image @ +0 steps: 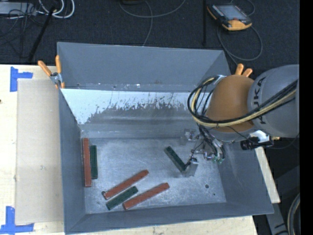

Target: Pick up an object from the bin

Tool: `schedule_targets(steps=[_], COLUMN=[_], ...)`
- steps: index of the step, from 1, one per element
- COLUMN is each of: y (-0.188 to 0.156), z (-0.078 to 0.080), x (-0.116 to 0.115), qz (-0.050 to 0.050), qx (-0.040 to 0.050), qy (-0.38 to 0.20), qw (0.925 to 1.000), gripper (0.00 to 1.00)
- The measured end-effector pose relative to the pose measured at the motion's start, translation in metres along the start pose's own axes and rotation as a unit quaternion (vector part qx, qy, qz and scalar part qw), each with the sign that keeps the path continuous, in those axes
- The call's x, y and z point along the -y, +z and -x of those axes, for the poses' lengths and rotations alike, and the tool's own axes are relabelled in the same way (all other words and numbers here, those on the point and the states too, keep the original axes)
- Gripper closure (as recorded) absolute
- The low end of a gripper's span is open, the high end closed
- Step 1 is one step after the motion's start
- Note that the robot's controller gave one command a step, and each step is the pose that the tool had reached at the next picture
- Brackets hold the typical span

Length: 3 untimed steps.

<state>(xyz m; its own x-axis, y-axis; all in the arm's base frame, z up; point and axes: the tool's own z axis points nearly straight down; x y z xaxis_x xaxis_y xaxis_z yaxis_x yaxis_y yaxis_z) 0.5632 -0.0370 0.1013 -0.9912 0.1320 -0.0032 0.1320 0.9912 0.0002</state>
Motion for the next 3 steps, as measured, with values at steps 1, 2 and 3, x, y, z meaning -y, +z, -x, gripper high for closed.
schedule_targets(steps=[1, 2, 3], y=[-0.004, 0.033, 0.034], z=[-0.002, -0.013, -0.013], x=[0.008, -0.005, -0.005], qz=[0.0, 0.0, -0.001], qx=[-0.0012, -0.0042, -0.0022], qy=[0.131, 0.18, 0.179], qw=[0.9914, 0.9836, 0.9839], gripper=[0.0, 0.0, 0.0])
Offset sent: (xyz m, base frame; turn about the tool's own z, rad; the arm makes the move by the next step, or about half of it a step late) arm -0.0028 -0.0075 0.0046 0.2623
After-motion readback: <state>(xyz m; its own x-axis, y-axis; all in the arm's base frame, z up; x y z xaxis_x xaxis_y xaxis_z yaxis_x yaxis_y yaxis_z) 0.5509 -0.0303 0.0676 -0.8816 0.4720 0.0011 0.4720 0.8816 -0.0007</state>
